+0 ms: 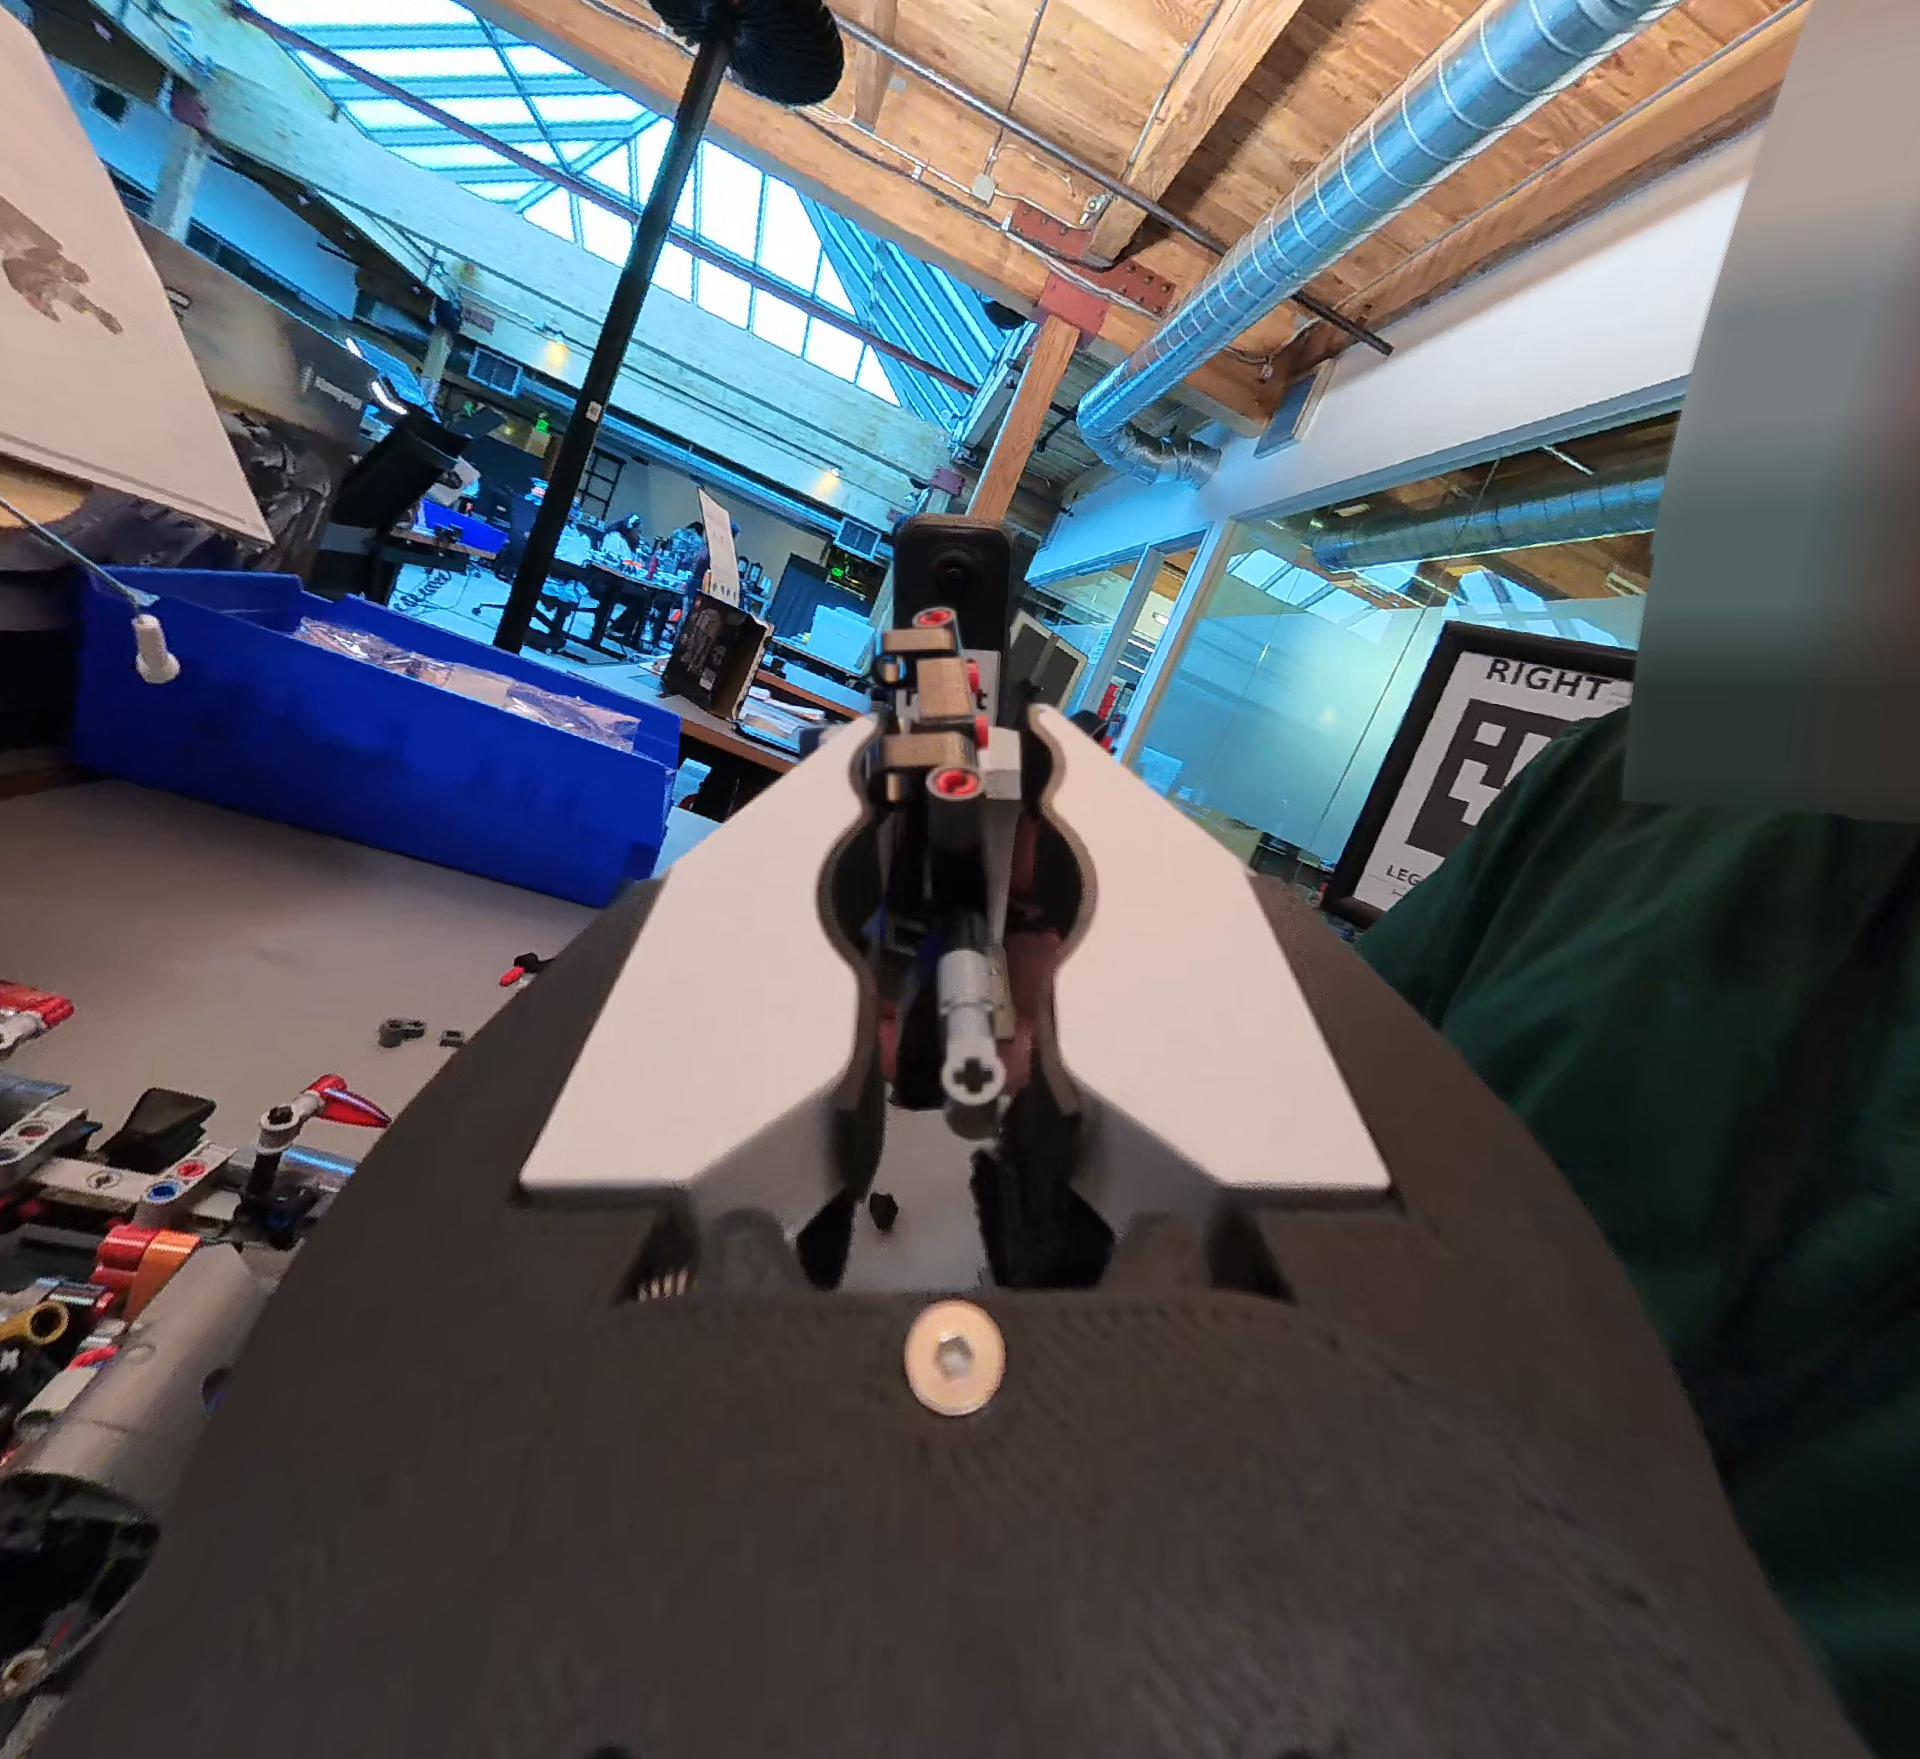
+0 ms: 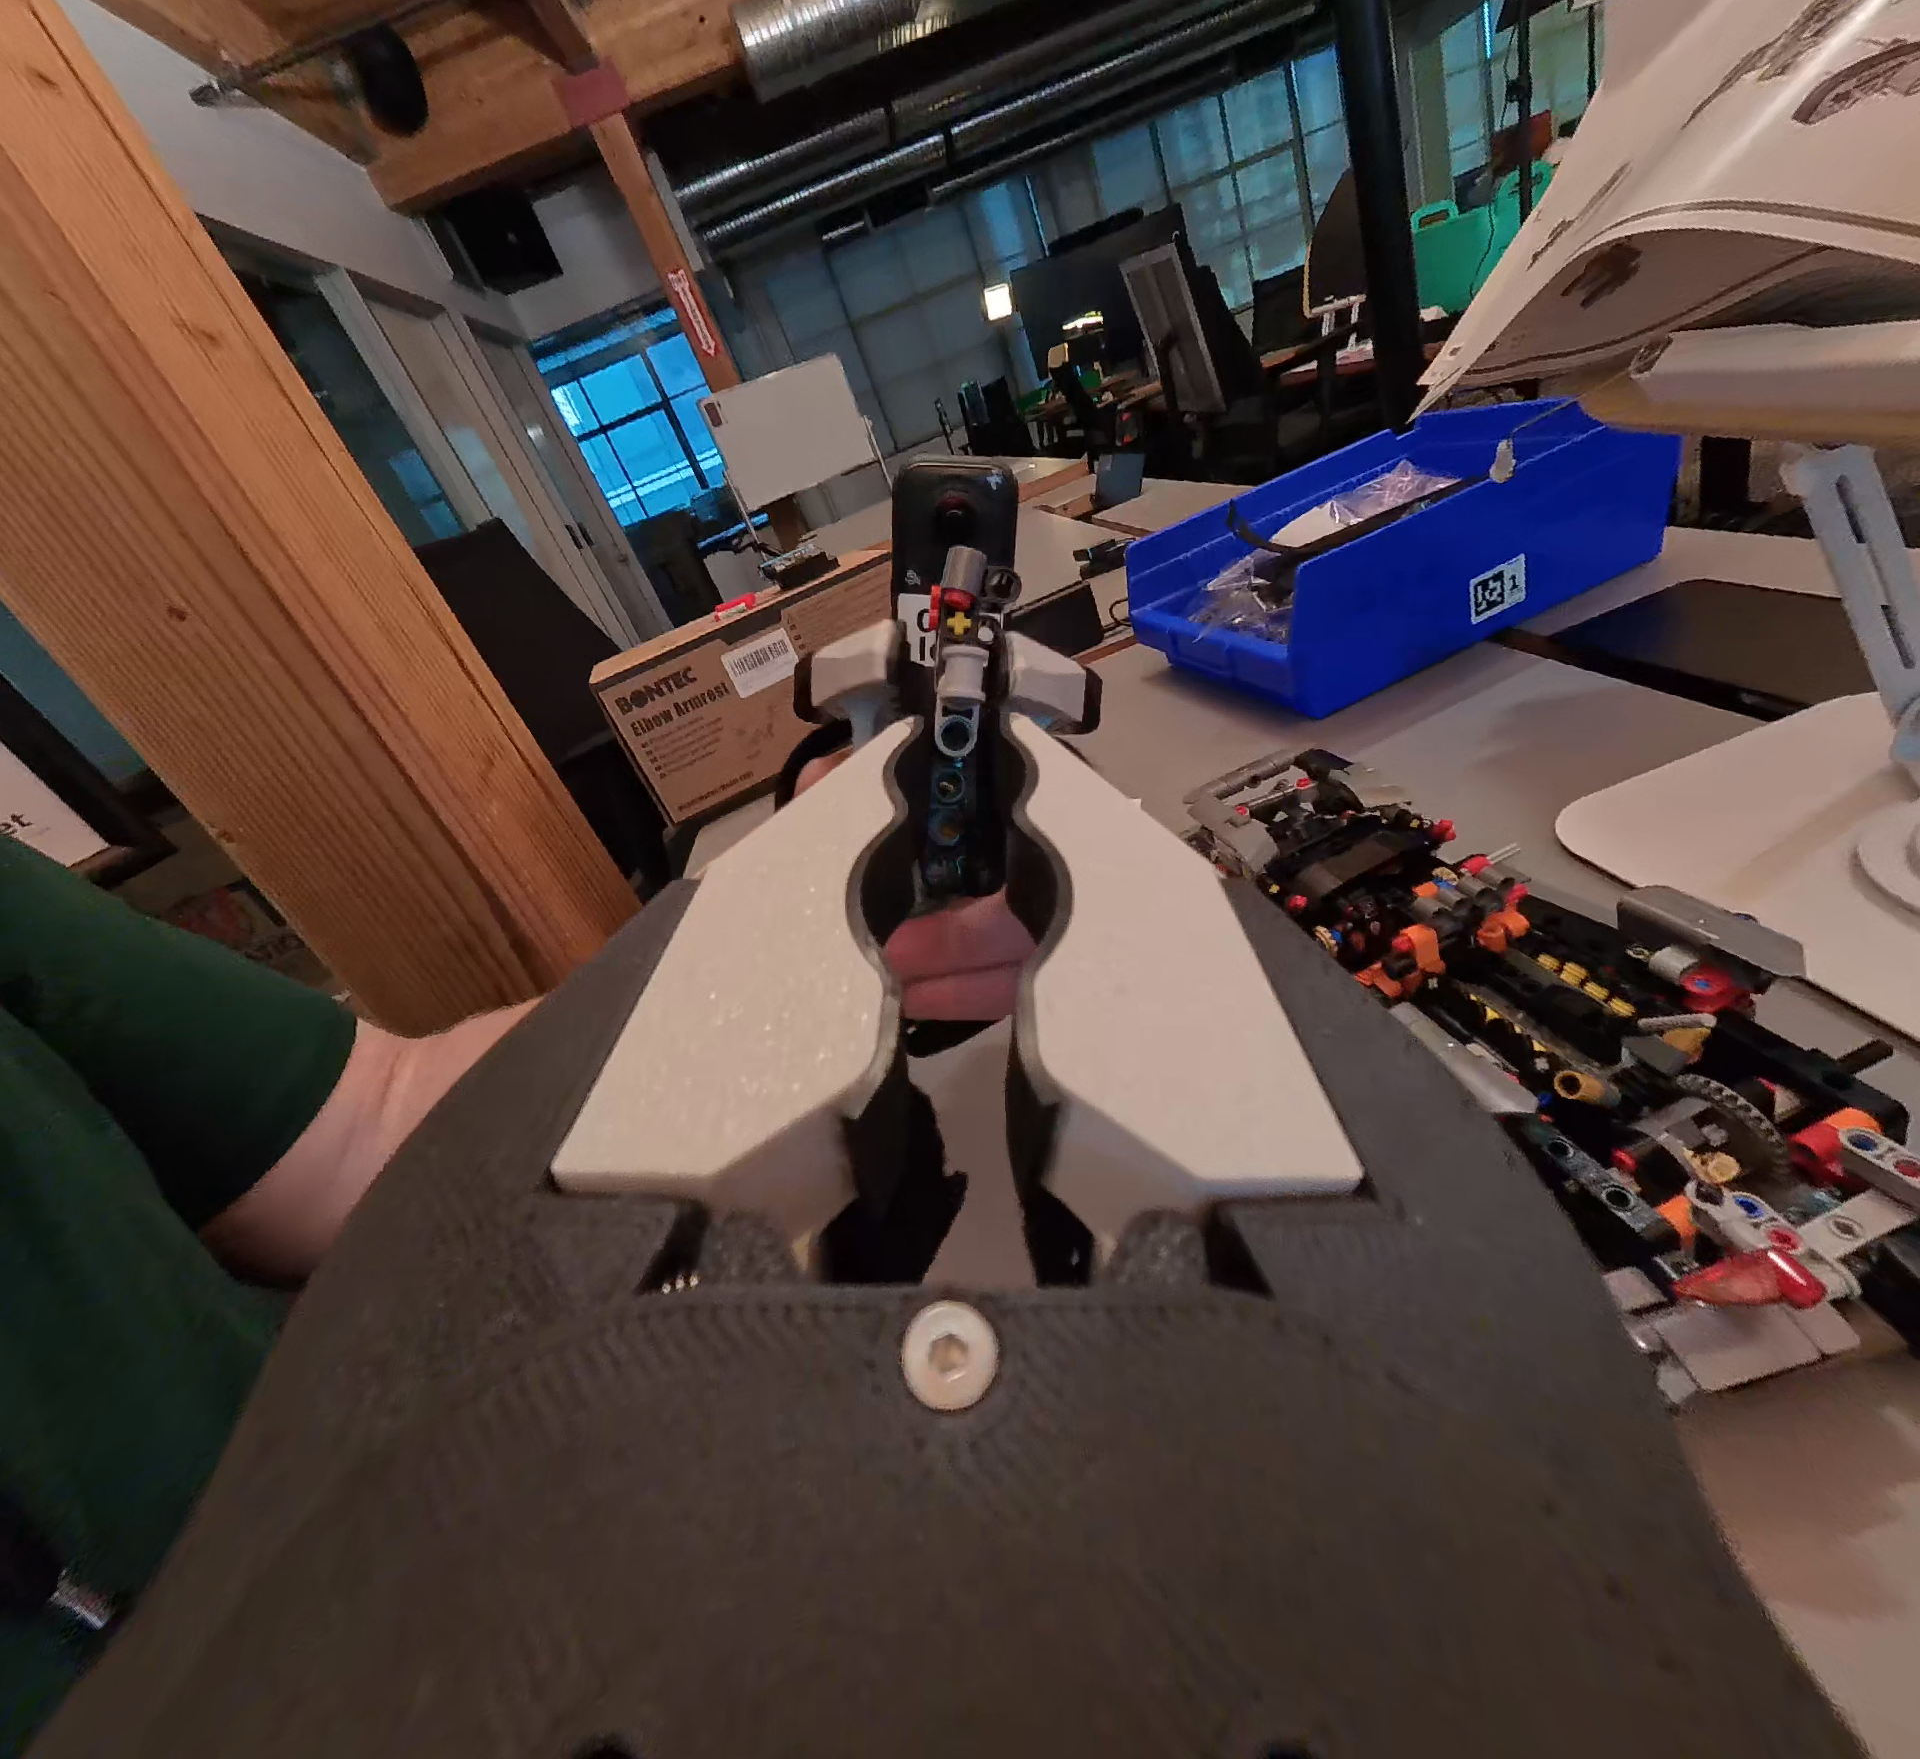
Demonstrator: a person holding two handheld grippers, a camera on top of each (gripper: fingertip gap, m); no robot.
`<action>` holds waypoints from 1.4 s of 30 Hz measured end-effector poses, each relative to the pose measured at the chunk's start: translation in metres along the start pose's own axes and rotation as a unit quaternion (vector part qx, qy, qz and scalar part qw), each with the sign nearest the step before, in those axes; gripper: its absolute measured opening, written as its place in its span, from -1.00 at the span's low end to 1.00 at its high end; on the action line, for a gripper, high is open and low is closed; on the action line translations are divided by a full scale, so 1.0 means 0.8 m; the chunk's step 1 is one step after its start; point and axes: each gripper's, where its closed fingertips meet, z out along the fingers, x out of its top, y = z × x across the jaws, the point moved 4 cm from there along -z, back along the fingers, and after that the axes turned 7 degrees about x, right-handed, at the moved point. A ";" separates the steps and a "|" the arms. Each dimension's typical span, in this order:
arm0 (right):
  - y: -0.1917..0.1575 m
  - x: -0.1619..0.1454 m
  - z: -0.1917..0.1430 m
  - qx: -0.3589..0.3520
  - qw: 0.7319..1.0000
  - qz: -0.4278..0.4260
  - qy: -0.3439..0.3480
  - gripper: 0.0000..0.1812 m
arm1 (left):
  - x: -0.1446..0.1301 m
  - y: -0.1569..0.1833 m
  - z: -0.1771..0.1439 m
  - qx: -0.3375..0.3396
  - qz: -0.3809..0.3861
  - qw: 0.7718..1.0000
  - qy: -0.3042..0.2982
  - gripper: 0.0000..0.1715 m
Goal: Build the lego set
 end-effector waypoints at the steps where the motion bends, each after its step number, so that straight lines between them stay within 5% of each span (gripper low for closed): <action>1: 0.000 -0.001 0.000 0.001 1.000 0.002 0.002 -0.90 | -0.002 0.000 0.002 0.003 0.004 1.000 -0.006 -0.80; 3: 0.001 -0.002 -0.002 -0.007 1.000 -0.004 0.006 -0.90 | -0.006 -0.004 0.004 0.020 0.011 1.000 -0.018 -0.93; 30: -0.009 -0.001 -0.016 0.000 1.000 -0.014 0.004 -0.92 | -0.013 0.007 0.009 0.030 0.074 0.996 -0.051 -0.93; 42: -0.014 -0.025 -0.046 0.024 0.999 0.017 -0.035 -0.91 | -0.045 0.007 0.022 0.030 0.061 0.988 -0.139 -0.94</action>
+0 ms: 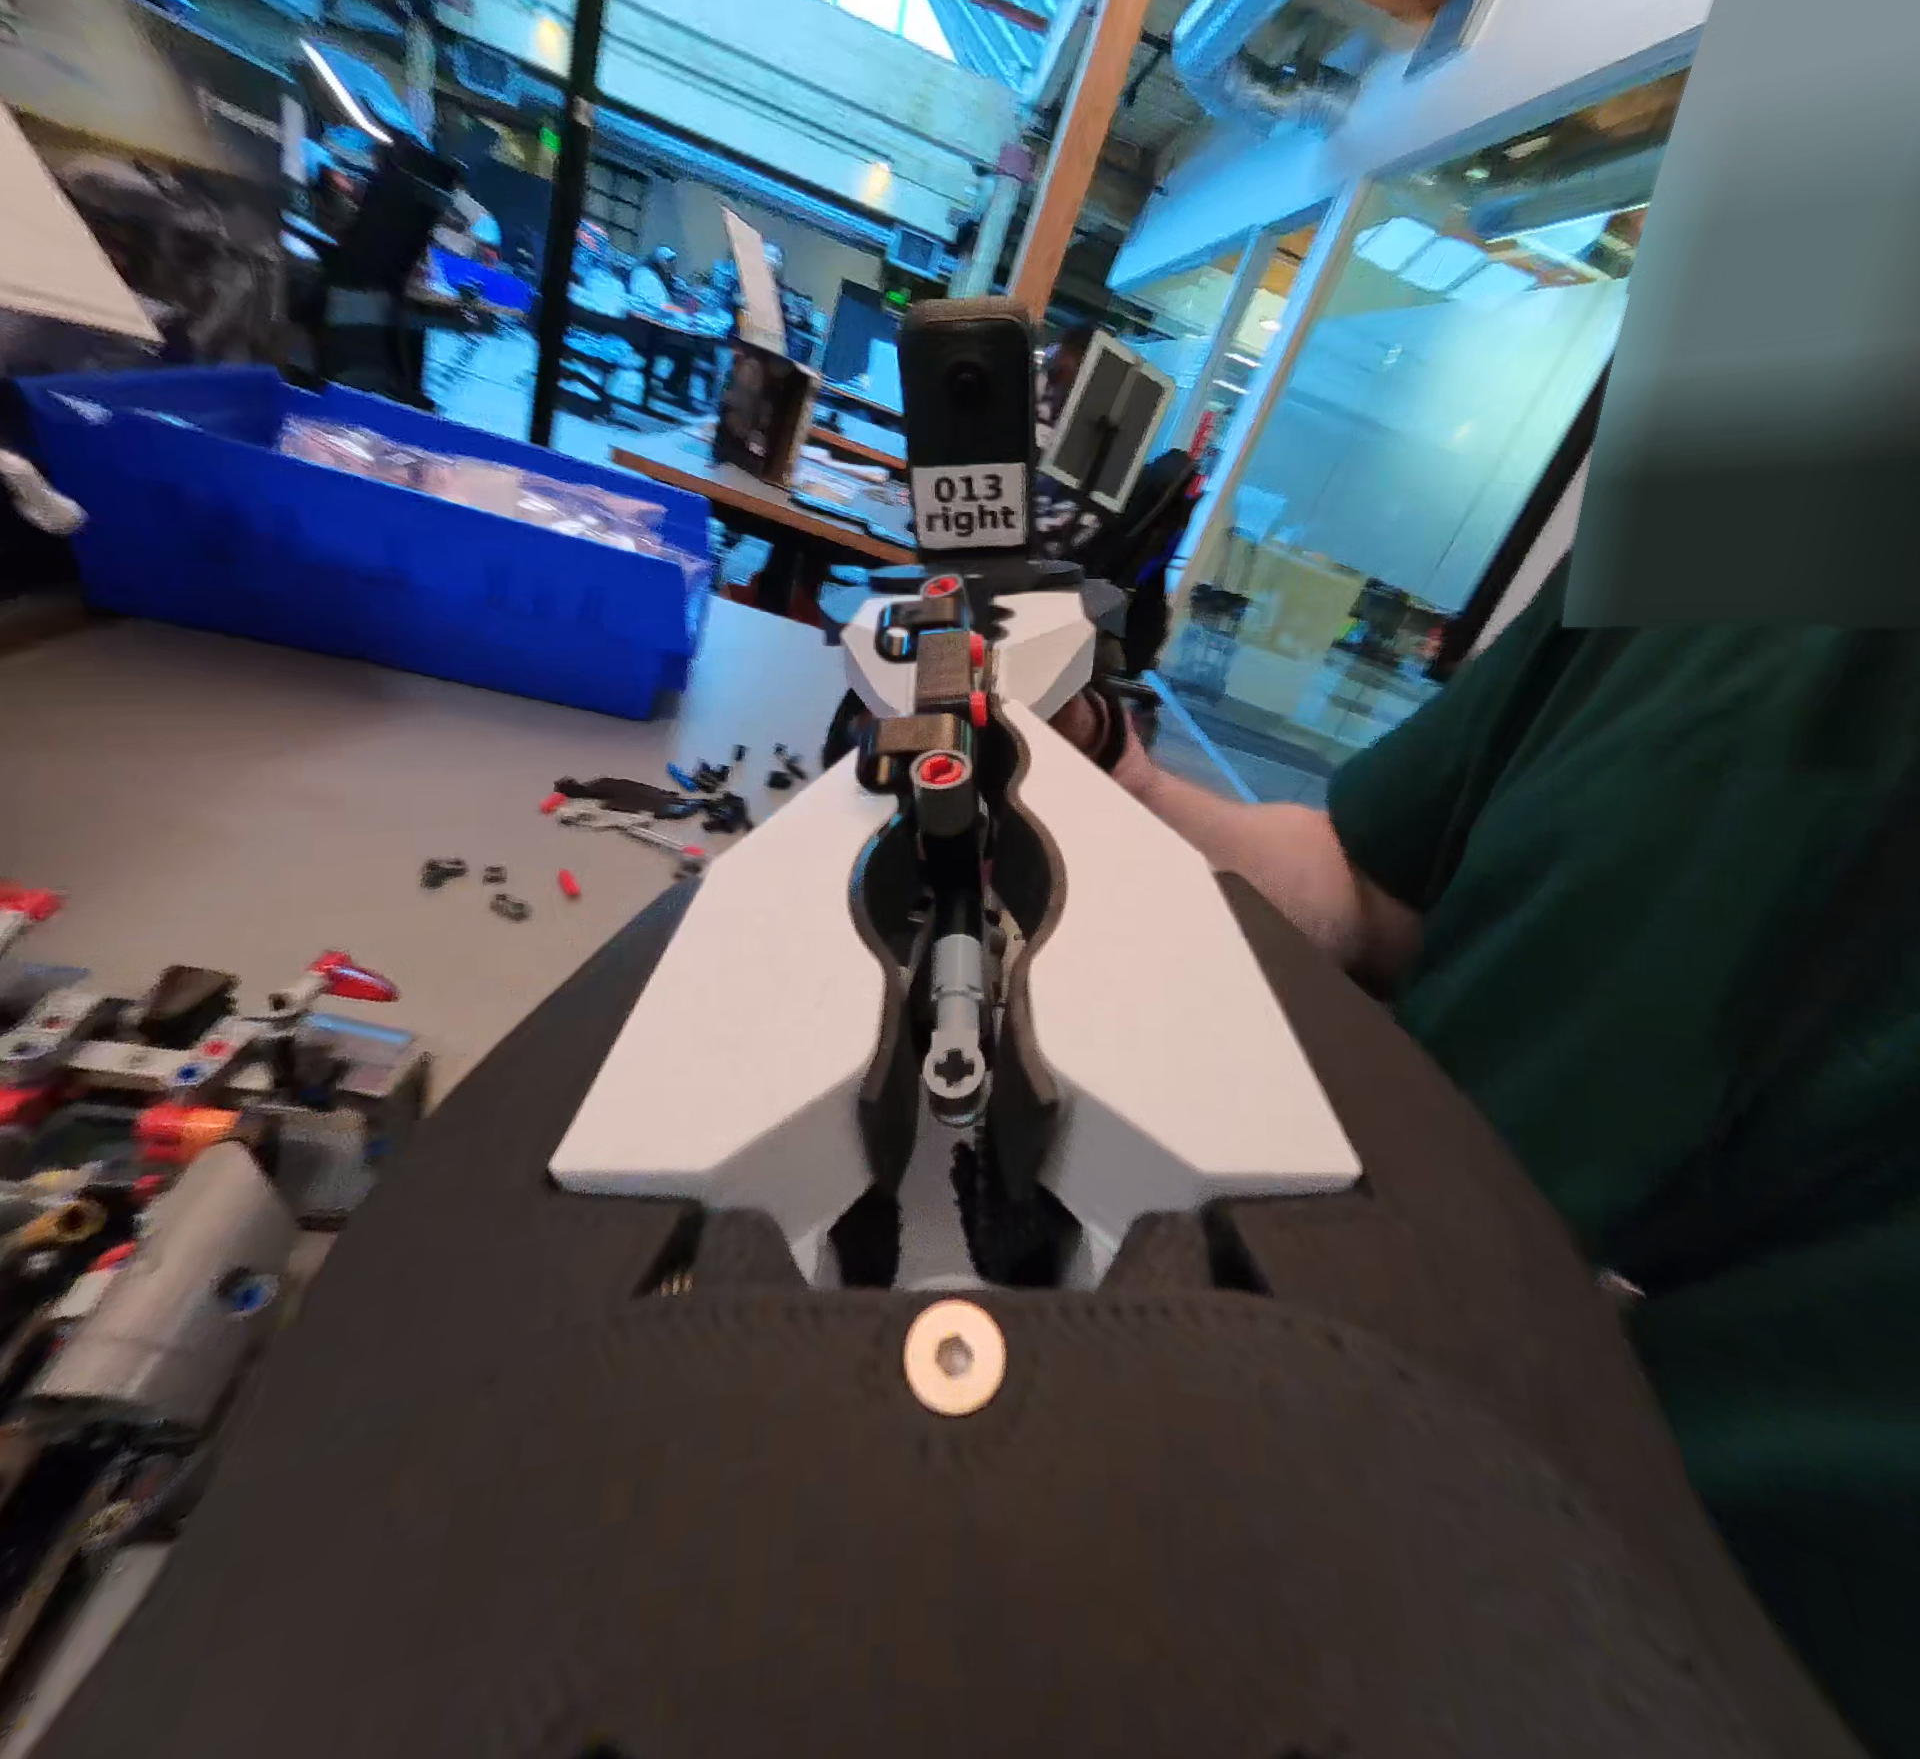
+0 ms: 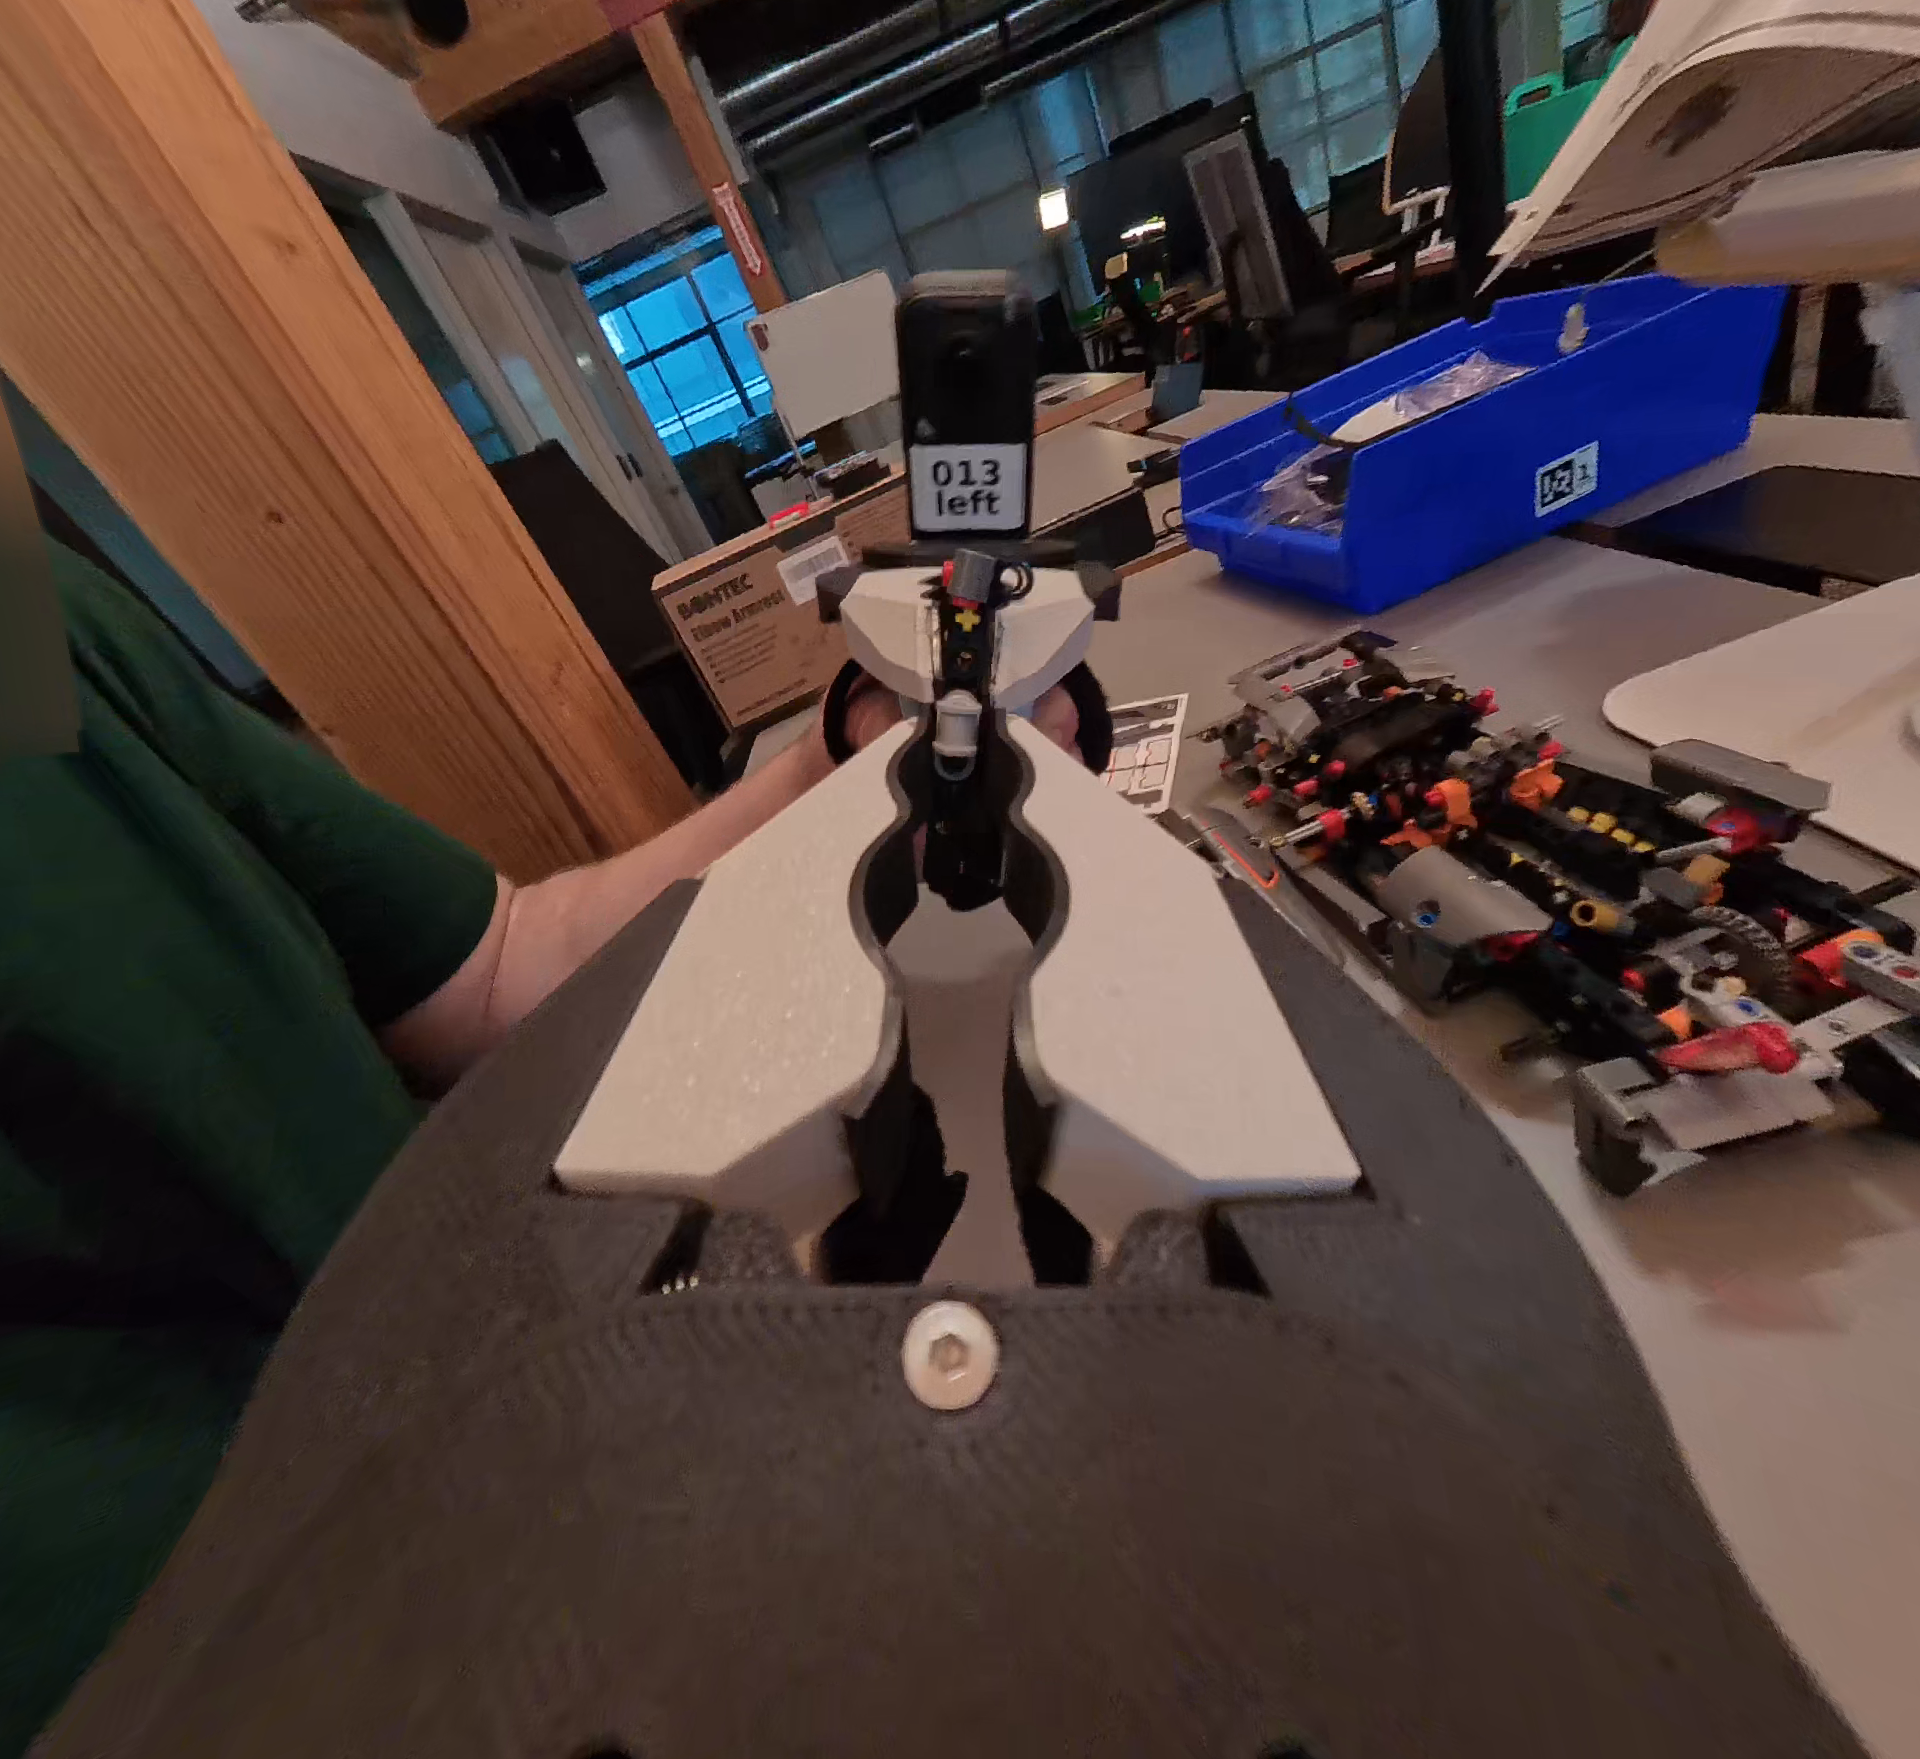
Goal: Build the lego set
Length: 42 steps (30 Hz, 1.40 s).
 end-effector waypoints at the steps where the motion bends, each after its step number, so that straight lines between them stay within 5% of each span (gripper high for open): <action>1: -0.003 -0.004 0.000 0.001 1.000 -0.005 -0.010 -0.91 | -0.001 0.004 -0.001 -0.018 -0.012 1.000 -0.008 -0.93; 8: -0.006 -0.017 -0.019 0.022 0.997 0.007 -0.071 -0.95 | -0.028 0.007 0.016 -0.020 0.002 0.996 -0.084 -0.94; 11: -0.004 -0.018 -0.024 0.020 0.997 0.012 -0.074 -0.75 | -0.029 0.005 0.018 -0.018 0.000 0.997 -0.077 -0.93; 16: -0.001 -0.030 -0.024 0.017 0.996 0.010 -0.083 -0.89 | -0.030 0.005 0.020 -0.019 0.007 0.997 -0.074 -0.93; 42: 0.005 -0.033 -0.037 0.016 0.997 0.011 -0.068 -0.92 | -0.035 0.000 0.023 0.001 0.018 0.996 -0.087 -0.94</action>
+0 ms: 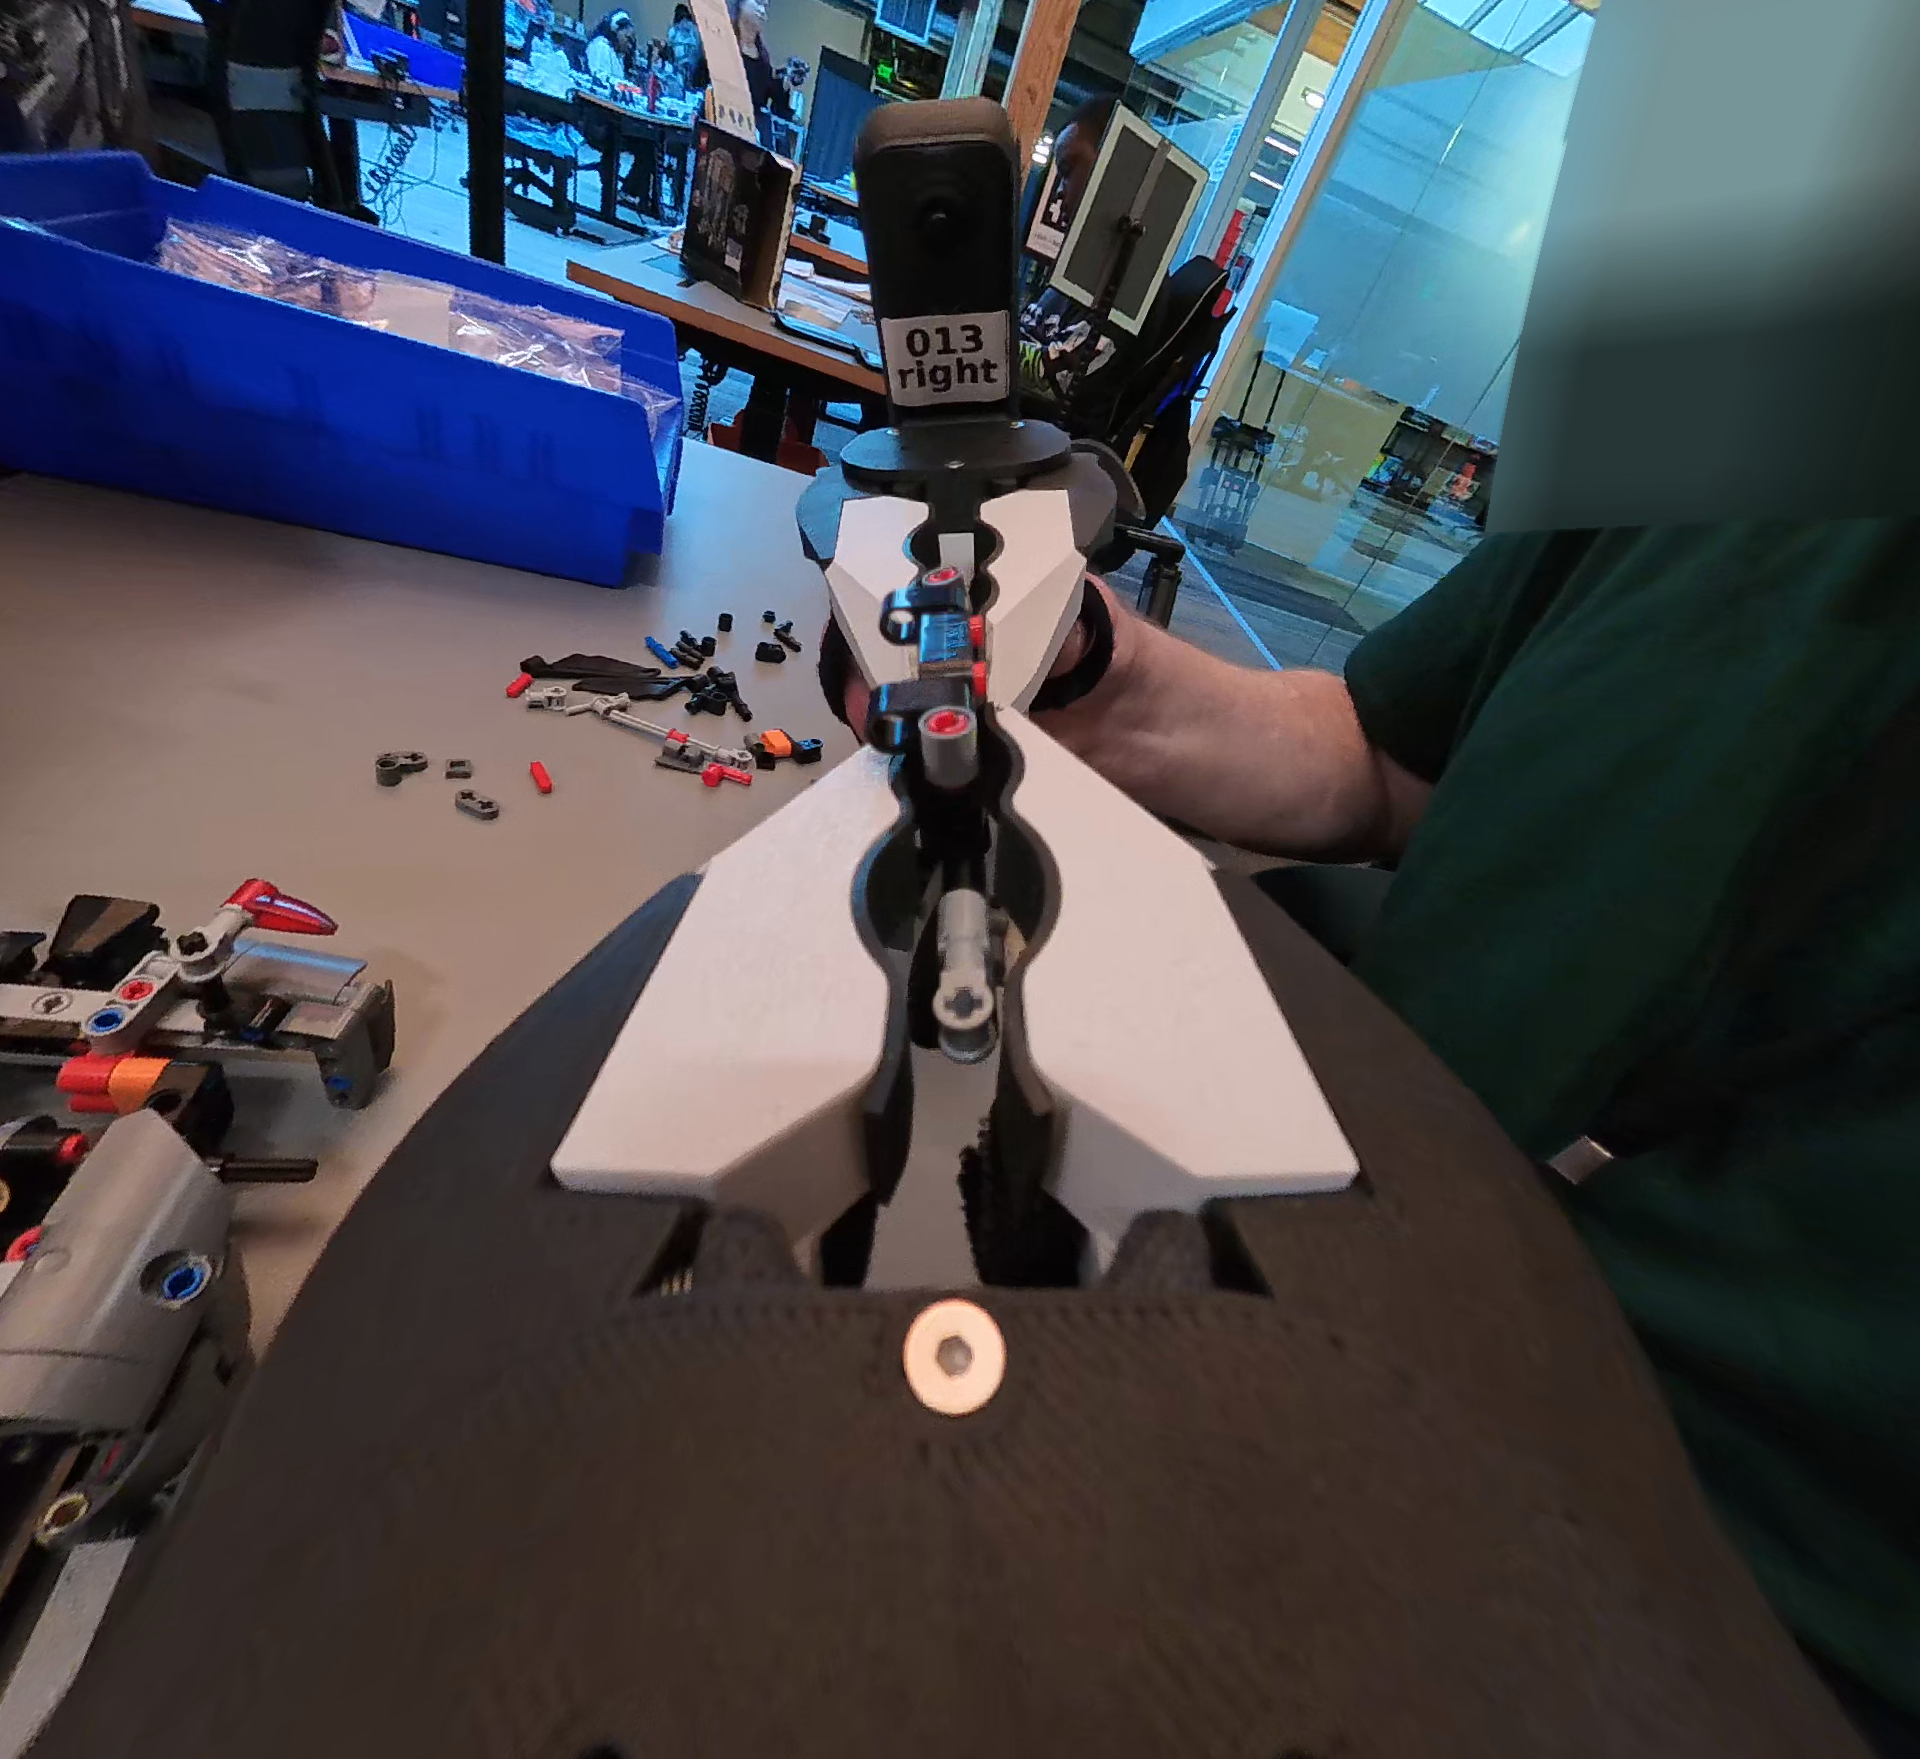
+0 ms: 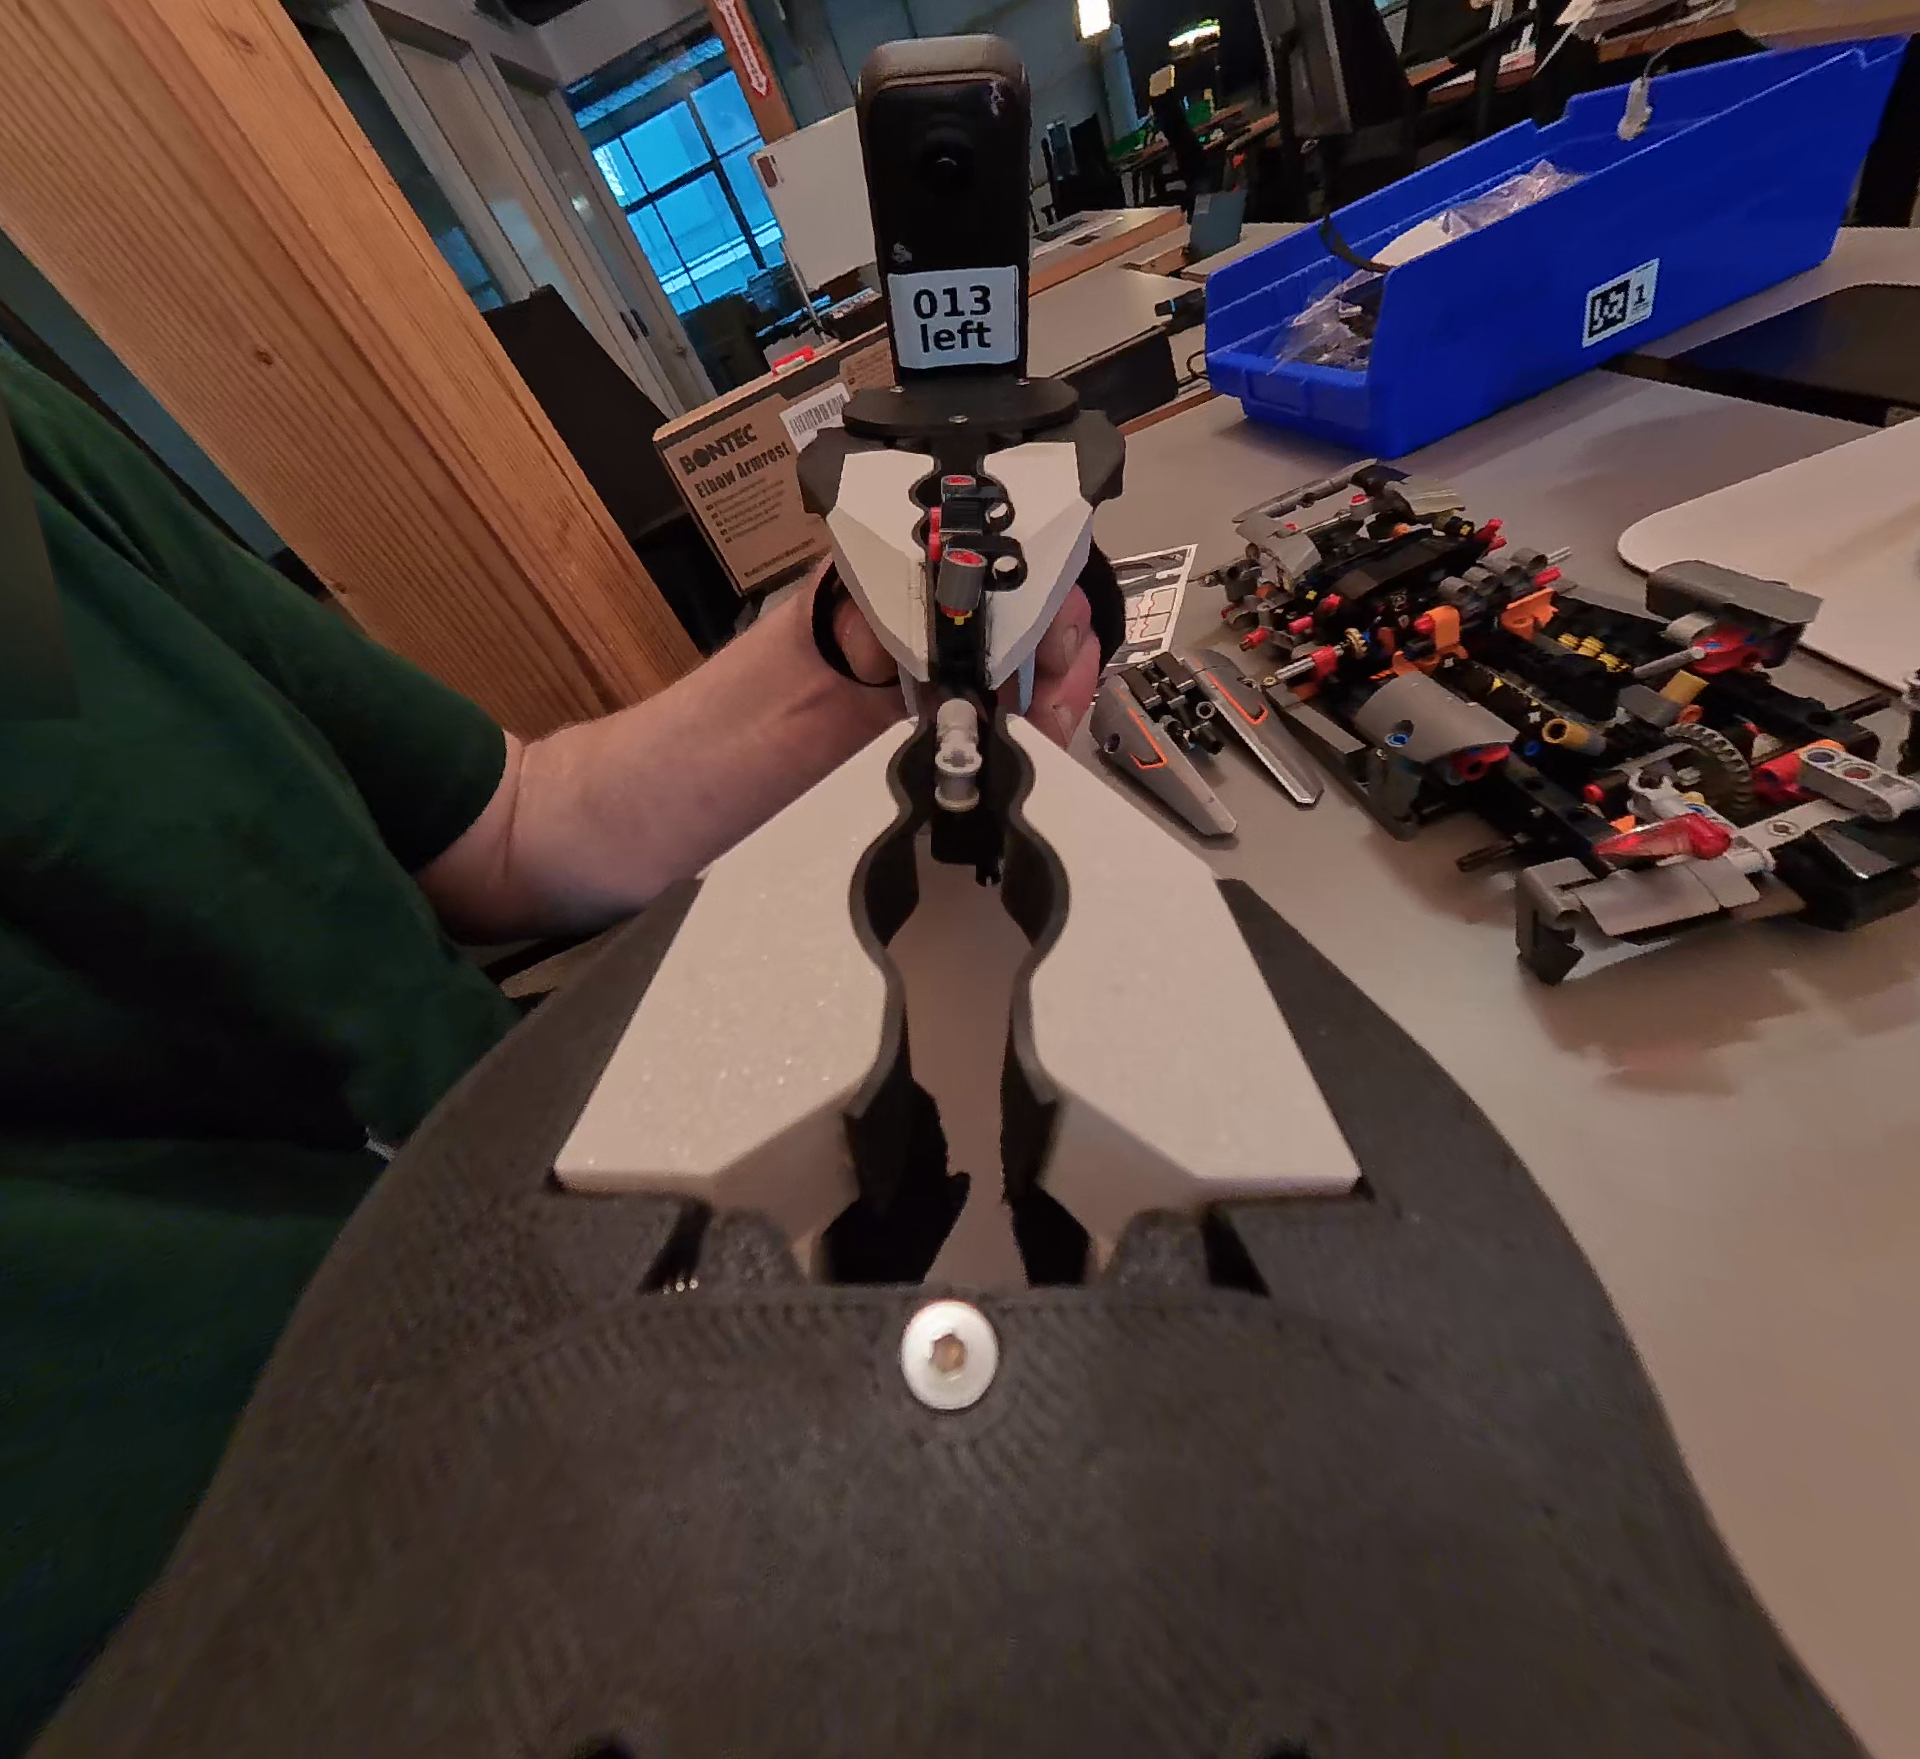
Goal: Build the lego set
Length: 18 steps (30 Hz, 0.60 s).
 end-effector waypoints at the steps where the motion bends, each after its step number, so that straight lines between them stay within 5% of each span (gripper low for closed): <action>1: -0.001 0.001 0.000 0.002 1.000 0.001 0.003 -0.92 | 0.000 0.001 0.000 -0.003 0.000 1.000 0.001 -0.94; 18: 0.001 -0.002 0.006 0.006 1.000 0.002 0.008 -0.92 | -0.003 0.003 0.005 0.004 0.011 1.000 -0.011 -0.94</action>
